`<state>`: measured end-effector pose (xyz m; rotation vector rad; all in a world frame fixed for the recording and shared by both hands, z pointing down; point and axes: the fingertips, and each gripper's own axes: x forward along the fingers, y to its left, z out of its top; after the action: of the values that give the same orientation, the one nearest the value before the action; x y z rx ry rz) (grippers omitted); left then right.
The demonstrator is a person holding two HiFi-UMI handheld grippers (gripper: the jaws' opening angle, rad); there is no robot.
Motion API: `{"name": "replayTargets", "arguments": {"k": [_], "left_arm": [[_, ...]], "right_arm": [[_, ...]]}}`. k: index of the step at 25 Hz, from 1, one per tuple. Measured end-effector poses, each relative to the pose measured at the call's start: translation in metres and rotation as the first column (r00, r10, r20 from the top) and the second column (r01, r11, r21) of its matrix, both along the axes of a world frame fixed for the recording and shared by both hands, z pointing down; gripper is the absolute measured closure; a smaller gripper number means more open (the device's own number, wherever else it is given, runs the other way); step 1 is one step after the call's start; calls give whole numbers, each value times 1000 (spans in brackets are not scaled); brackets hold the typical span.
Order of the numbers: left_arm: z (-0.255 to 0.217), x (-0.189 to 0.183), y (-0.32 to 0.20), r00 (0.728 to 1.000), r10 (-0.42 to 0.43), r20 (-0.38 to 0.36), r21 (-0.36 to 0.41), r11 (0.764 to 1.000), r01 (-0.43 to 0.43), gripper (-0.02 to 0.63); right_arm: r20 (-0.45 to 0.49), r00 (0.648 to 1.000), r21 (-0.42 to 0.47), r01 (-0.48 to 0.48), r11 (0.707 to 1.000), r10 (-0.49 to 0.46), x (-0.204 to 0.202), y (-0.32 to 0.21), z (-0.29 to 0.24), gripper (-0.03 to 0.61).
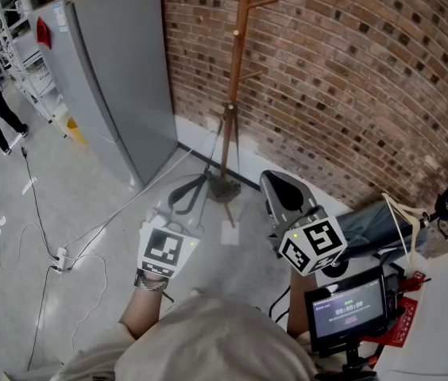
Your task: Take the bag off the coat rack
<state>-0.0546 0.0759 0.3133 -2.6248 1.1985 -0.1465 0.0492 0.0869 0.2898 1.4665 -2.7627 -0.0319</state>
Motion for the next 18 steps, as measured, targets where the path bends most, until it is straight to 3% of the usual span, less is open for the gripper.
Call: {"name": "replayTargets", "arguments": {"k": [6,13,18], "left_arm": [[1,-12,-5,1000,-10,-1,-8,1000,9,614],[-1,-20,-10,1000,10,-4,-9,1000,-10,614],[3,-31,-9,999,39,-1,-19,999,-39,614]], "right_arm": [[13,1000,-13,-2,1000,2,-6,-6,4,578],[61,997,71,33,997,-37,-20,-3,-10,575],[112,991,33,75,997,-78,-38,1,-7,575]]}}
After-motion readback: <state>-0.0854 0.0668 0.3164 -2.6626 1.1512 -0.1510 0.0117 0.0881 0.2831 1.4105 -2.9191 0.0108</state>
